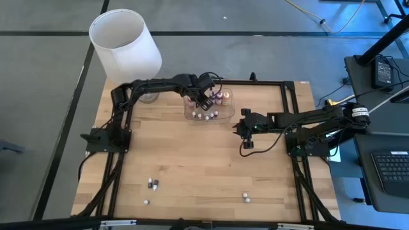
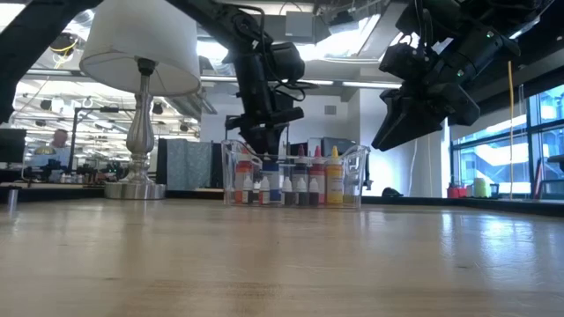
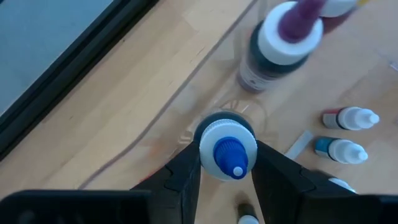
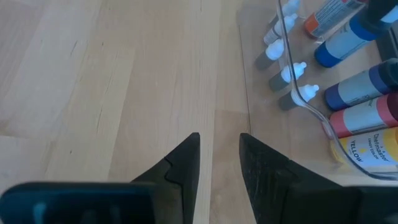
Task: Pick & Place food coloring
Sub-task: Put the large blue food coloring bottle into the transparent bin
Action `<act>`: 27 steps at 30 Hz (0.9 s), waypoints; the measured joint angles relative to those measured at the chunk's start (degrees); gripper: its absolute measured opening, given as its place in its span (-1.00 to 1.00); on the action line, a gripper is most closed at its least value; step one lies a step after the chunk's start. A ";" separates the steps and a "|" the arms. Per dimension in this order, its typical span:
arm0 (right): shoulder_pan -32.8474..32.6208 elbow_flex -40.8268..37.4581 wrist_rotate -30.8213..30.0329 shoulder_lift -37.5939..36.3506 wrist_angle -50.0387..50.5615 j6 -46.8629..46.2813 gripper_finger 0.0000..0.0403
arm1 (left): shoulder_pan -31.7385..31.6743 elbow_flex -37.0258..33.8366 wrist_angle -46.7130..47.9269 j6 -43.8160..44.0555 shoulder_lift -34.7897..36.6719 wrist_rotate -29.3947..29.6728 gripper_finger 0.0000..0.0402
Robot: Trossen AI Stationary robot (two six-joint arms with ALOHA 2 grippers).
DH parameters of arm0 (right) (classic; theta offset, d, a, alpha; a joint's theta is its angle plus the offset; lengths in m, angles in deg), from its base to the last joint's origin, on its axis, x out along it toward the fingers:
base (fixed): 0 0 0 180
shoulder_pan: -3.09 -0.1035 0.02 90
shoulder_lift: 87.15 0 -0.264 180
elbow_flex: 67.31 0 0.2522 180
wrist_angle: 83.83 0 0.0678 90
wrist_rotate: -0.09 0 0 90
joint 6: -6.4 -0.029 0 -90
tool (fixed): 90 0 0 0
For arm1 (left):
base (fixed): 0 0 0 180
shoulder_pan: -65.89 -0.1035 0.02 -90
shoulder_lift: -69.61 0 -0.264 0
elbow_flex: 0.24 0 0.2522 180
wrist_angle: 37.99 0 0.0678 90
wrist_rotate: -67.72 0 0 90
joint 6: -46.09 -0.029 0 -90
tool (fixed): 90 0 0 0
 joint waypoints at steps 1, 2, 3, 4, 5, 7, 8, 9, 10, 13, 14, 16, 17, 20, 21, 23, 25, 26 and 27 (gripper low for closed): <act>0.00 0.00 0.00 0.00 0.02 0.00 -0.43 | -0.21 0.00 0.00 0.00 0.00 -0.27 -0.40; 0.00 0.00 0.00 0.00 0.02 0.00 -0.43 | -0.40 0.00 0.00 0.00 0.00 -0.24 -0.40; 0.00 0.00 0.00 0.00 0.02 0.00 -0.43 | -0.53 0.00 0.00 0.00 0.00 -0.27 -0.39; 0.00 0.00 0.00 0.00 0.03 0.00 -0.43 | -0.65 0.00 0.02 0.00 0.00 -0.29 -0.38; 0.00 0.00 0.00 0.00 0.04 0.00 -0.43 | -0.63 0.00 0.02 0.00 0.00 -0.30 -0.36; 0.00 0.00 0.00 0.00 0.04 0.02 -0.43 | -0.63 0.00 0.02 0.00 0.00 -0.33 -0.33; 0.00 0.00 0.00 0.00 0.04 0.02 -0.43 | -0.63 0.00 0.02 0.00 0.00 -0.33 -0.31; 0.00 0.00 0.00 0.00 0.04 0.02 -0.43 | -0.63 0.00 0.04 0.00 0.00 -0.33 -0.30; 0.00 0.00 0.00 0.00 0.04 0.02 -0.43 | -0.62 0.00 0.03 0.00 0.00 -0.30 -0.29; 0.00 0.00 0.00 0.00 0.07 0.02 -0.43 | -0.59 0.00 0.02 0.00 0.00 -0.33 -0.27; 0.00 0.00 0.00 0.00 0.07 0.02 -0.43 | -0.59 0.00 0.02 0.00 0.00 -0.31 -0.27; 0.00 0.00 0.00 0.00 0.09 0.02 -0.43 | -0.56 0.00 0.02 0.00 0.00 -0.32 -0.28; 0.00 0.00 0.00 0.00 0.09 0.02 -0.43 | -0.56 0.00 0.04 0.00 0.00 -0.31 -0.28; 0.00 0.00 0.00 0.00 0.12 0.02 -0.43 | -0.54 0.00 0.05 -1.32 0.12 -0.33 -0.29; 0.00 0.00 0.00 0.00 0.15 0.02 -0.43 | -0.52 0.00 0.07 -1.98 0.31 -0.31 -0.28; 0.00 0.00 0.00 0.00 0.15 0.02 -0.43 | -0.52 0.08 0.37 -2.04 1.17 -0.39 -0.28; 0.00 0.00 0.00 0.00 0.17 0.02 -0.43 | -0.52 0.91 0.52 -2.05 2.05 -0.37 -0.28; 0.00 0.00 0.00 0.00 0.17 0.02 -0.43 | -0.53 1.34 0.71 -2.05 2.51 -0.35 -0.28; 0.00 0.00 0.00 0.00 0.17 0.02 -0.43 | -0.52 1.79 1.01 -2.05 3.00 -0.35 -0.28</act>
